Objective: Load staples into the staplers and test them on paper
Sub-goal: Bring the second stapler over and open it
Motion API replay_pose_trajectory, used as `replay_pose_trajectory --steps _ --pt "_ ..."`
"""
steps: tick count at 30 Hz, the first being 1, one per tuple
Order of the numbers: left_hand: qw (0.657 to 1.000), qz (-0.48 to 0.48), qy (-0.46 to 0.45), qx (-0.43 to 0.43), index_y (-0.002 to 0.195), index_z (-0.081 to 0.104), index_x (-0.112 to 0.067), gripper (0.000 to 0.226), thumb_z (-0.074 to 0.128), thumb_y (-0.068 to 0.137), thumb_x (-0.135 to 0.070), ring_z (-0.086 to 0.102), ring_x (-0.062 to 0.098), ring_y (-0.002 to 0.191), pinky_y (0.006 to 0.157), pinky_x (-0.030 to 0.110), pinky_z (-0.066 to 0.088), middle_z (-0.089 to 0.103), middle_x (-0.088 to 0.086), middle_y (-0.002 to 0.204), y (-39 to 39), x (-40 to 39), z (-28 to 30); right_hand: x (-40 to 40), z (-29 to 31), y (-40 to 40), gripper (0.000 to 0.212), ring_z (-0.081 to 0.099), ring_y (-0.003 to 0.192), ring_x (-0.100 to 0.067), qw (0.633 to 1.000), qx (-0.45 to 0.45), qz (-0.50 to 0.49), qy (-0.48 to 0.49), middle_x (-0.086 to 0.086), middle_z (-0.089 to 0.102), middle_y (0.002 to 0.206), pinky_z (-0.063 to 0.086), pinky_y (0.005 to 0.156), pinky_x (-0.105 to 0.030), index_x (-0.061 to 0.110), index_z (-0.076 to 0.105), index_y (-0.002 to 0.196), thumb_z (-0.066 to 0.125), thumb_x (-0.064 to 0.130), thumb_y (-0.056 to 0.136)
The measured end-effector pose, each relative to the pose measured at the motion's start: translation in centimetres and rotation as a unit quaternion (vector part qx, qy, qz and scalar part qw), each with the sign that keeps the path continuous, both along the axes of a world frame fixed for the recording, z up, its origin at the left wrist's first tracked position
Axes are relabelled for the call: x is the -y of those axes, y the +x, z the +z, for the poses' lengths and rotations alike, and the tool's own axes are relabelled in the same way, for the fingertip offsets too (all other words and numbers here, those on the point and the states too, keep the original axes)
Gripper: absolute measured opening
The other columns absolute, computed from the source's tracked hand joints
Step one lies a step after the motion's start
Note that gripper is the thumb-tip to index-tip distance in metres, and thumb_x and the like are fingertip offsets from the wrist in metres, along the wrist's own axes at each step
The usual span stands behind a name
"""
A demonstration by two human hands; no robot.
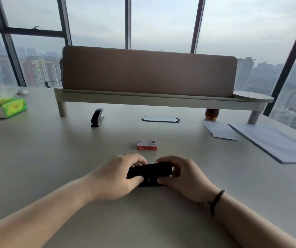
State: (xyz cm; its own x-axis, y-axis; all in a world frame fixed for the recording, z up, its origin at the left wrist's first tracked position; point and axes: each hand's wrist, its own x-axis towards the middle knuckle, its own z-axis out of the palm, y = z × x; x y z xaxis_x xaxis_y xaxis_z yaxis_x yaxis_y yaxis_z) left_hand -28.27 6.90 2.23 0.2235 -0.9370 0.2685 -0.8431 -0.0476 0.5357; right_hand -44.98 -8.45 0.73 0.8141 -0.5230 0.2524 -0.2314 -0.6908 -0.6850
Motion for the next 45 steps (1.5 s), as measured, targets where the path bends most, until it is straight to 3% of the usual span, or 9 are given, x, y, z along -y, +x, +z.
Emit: replay_pose_trajectory --steps 5,13,16,19,22,27,36,42,45 --pt "0.998 -0.027 -0.043 0.028 0.110 0.065 -0.032 0.031 0.072 0.082 -0.043 0.057 -0.007 0.090 0.074 0.004 0.039 0.066 -0.020 0.097 -1.2 1.3 -0.9 0.0 -0.2 0.0 0.047 0.070 0.084 -0.036 0.996 0.029 0.014 0.084 -0.002 0.078 0.090 0.055 0.079 -0.045 0.034 0.067 0.102 0.089 0.020 0.063" --pt "0.996 -0.012 -0.081 0.039 0.105 0.057 -0.033 0.023 0.064 0.087 -0.045 0.054 -0.001 0.081 0.069 0.013 0.040 0.059 -0.019 0.087 -1.5 1.5 -2.7 0.2 0.0 0.1 0.034 0.053 0.057 -0.006 0.995 0.013 0.028 0.097 0.012 0.069 0.065 0.045 0.056 -0.025 0.020 0.069 0.084 0.092 0.022 0.059" --pt "0.987 -0.019 -0.140 -0.077 0.102 0.055 -0.027 0.023 0.062 0.088 -0.043 0.052 -0.001 0.073 0.068 0.015 0.041 0.058 -0.017 0.080 -1.1 1.4 -2.5 0.2 0.0 0.0 0.027 0.048 0.051 -0.002 0.994 0.012 0.031 0.107 0.007 0.075 0.075 0.040 0.050 -0.019 0.019 0.071 0.081 0.091 0.019 0.062" --pt "0.959 -0.015 -0.198 -0.201 0.103 0.055 -0.017 0.031 0.058 0.087 -0.043 0.055 0.020 0.076 0.074 0.038 0.046 0.061 0.001 0.084 -0.5 0.8 -2.1 0.1 0.1 0.0 0.022 0.046 0.047 -0.001 0.993 0.009 0.031 0.117 0.004 0.078 0.082 0.038 0.048 -0.018 0.020 0.072 0.078 0.089 0.017 0.064" --pt "0.946 -0.040 -0.209 -0.243 0.109 0.054 -0.013 0.032 0.066 0.084 -0.029 0.063 0.020 0.087 0.081 0.029 0.051 0.067 0.010 0.093 -0.1 -0.4 -0.9 0.0 0.1 0.0 0.020 0.046 0.049 -0.003 0.993 0.009 0.035 0.113 0.008 0.077 0.077 0.038 0.049 -0.019 0.017 0.074 0.079 0.089 0.015 0.065" --pt "0.953 -0.026 -0.142 -0.267 0.100 0.063 -0.007 0.033 0.082 0.074 -0.011 0.072 0.023 0.086 0.077 0.023 0.057 0.076 0.014 0.089 4.2 -3.1 2.6 0.1 0.2 -0.2 0.020 0.045 0.049 -0.004 0.993 0.004 0.028 0.110 0.010 0.075 0.072 0.037 0.049 -0.019 0.019 0.076 0.078 0.089 0.018 0.063" --pt "0.974 0.017 -0.006 -0.224 0.090 0.078 -0.023 0.066 0.093 0.034 -0.056 0.075 0.017 0.084 0.075 0.018 0.056 0.079 0.005 0.092 7.5 -6.5 1.3 0.1 0.4 -0.3 0.019 0.046 0.053 -0.009 0.990 0.008 0.034 0.136 0.006 0.073 0.067 0.038 0.052 -0.023 0.019 0.076 0.076 0.090 0.014 0.063" --pt "0.978 0.030 0.058 -0.196 0.089 0.077 -0.025 0.035 0.089 0.065 -0.003 0.074 0.029 0.090 0.081 0.036 0.056 0.079 0.006 0.090 7.1 -6.1 0.6 -0.1 0.2 -0.5 0.021 0.047 0.056 -0.014 0.989 0.014 0.030 0.142 0.009 0.073 0.067 0.038 0.056 -0.027 0.020 0.075 0.076 0.090 0.013 0.063" --pt "0.980 0.031 0.067 -0.185 0.091 0.076 -0.028 0.038 0.088 0.066 -0.002 0.074 0.024 0.090 0.082 0.037 0.056 0.079 0.002 0.091 7.3 -6.0 0.6 -0.1 0.3 -0.6 0.019 0.046 0.056 -0.014 0.990 0.015 0.028 0.140 0.012 0.072 0.064 0.037 0.056 -0.026 0.018 0.075 0.075 0.089 0.012 0.064"
